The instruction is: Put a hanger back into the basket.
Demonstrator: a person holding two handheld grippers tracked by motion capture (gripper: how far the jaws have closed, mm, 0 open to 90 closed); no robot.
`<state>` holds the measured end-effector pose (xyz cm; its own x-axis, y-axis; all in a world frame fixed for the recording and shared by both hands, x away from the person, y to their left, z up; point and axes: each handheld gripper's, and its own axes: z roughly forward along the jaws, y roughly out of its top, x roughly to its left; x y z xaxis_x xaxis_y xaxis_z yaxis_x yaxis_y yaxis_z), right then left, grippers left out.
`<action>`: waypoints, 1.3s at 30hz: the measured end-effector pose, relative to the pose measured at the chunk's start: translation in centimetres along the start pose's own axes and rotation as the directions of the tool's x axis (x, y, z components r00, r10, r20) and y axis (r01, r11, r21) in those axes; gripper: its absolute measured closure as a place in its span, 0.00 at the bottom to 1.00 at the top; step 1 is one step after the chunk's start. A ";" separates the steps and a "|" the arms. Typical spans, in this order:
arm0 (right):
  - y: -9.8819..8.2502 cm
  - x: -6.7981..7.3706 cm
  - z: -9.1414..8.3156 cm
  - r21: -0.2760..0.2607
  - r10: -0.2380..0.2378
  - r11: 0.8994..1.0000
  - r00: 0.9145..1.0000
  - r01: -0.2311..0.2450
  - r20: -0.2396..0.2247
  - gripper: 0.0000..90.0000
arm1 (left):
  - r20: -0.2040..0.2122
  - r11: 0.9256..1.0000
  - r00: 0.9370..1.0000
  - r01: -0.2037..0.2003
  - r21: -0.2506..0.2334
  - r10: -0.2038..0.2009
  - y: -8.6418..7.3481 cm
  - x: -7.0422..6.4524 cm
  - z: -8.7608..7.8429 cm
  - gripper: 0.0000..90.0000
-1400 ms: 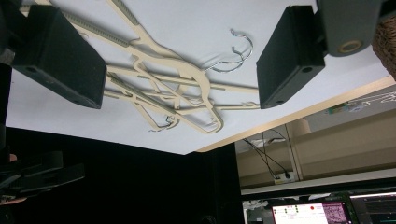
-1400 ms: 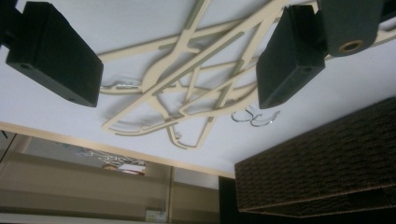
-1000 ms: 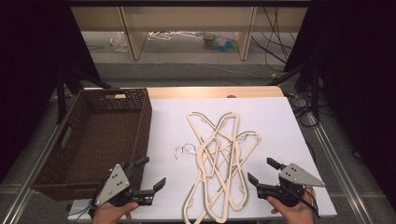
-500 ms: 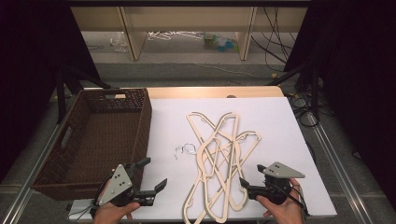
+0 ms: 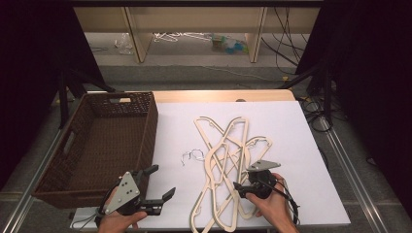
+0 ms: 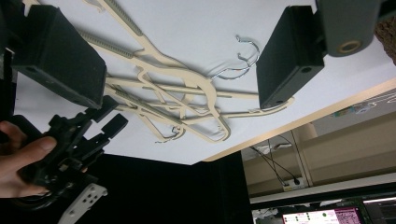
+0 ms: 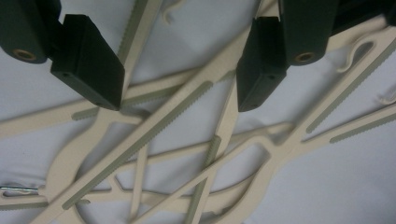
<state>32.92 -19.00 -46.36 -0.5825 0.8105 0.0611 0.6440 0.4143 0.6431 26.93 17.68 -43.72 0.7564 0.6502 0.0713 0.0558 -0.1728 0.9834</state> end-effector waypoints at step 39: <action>1.6 -2.3 0.2 0.177 -0.163 0.969 0.984 0.173 -0.073 0.87 | 0.017 1.000 1.000 -0.016 0.007 0.016 0.0 -0.1 0.1 0.18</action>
<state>35.35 -20.11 -45.66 -0.7140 0.7001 0.0108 0.6108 0.6152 0.4984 26.89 17.51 -43.72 0.7682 0.6346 0.0839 0.0480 -0.1879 0.9810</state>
